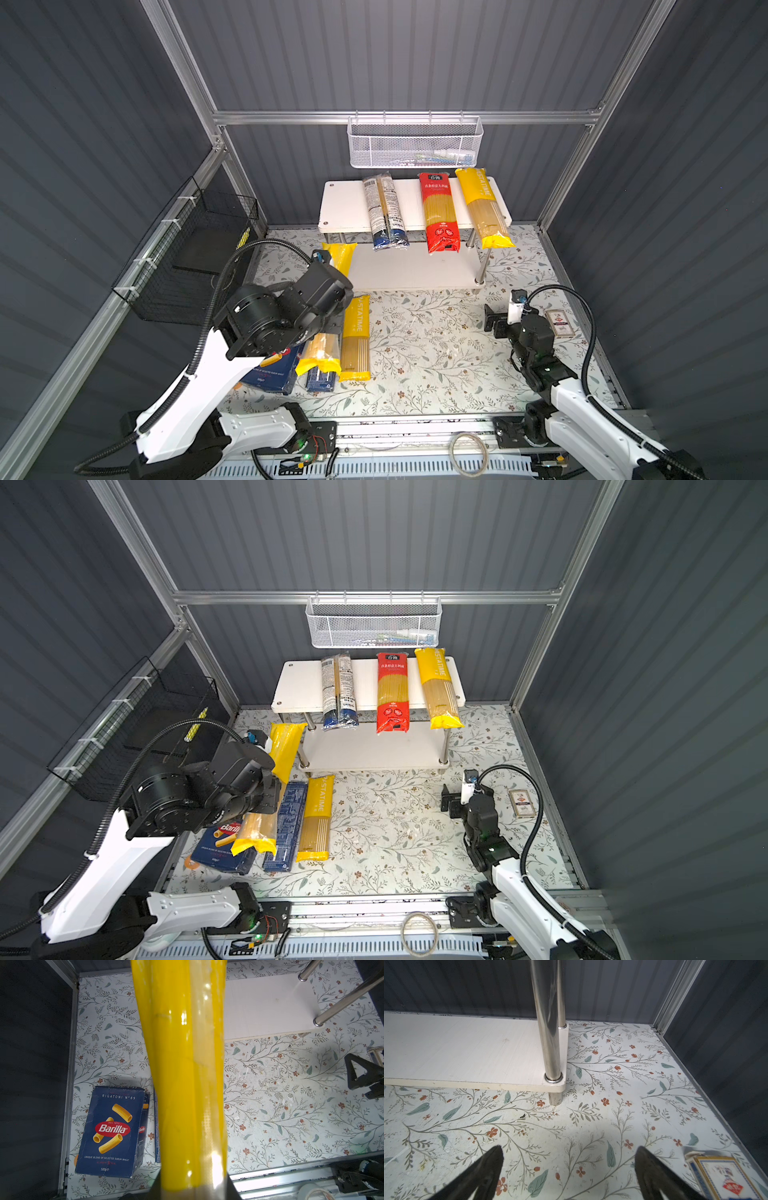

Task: Arrange pasta packages on shelves
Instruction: Place the pasta bag on the shelf.

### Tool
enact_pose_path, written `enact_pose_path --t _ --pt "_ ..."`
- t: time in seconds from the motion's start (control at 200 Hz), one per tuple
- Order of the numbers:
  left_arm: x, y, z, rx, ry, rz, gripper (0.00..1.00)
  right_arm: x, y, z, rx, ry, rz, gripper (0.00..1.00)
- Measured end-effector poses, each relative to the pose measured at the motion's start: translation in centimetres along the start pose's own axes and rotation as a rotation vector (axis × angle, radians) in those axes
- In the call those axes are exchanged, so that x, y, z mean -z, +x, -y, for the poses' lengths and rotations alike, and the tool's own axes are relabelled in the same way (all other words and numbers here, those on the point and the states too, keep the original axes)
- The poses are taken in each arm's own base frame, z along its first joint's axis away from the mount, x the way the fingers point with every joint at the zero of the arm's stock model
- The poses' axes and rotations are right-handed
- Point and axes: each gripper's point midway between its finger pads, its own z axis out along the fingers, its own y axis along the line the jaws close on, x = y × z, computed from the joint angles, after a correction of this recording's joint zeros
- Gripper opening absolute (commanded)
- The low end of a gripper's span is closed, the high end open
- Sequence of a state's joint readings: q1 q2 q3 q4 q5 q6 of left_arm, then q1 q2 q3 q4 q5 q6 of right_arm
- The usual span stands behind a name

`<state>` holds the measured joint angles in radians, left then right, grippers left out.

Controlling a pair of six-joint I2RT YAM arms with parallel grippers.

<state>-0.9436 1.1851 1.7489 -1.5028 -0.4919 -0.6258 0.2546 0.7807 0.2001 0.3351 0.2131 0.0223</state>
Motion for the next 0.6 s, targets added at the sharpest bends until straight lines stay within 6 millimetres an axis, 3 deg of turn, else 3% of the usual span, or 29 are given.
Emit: enact_pose_path --t 0.115,0.36,0.6 --pt "0.1 -1.3 0.6 -0.048 -0.005 0.014 0.21 0.0 0.0 0.0 0.0 0.0 0.0 0.99" --pt "1.6 -7.2 2.0 -0.119 -0.014 0.146 0.2 0.0 0.2 0.0 0.002 0.0 -0.007 0.99" --pt "-1.0 -11.7 0.3 -0.097 -0.059 0.143 0.14 0.0 0.3 0.0 0.003 0.0 -0.012 0.99"
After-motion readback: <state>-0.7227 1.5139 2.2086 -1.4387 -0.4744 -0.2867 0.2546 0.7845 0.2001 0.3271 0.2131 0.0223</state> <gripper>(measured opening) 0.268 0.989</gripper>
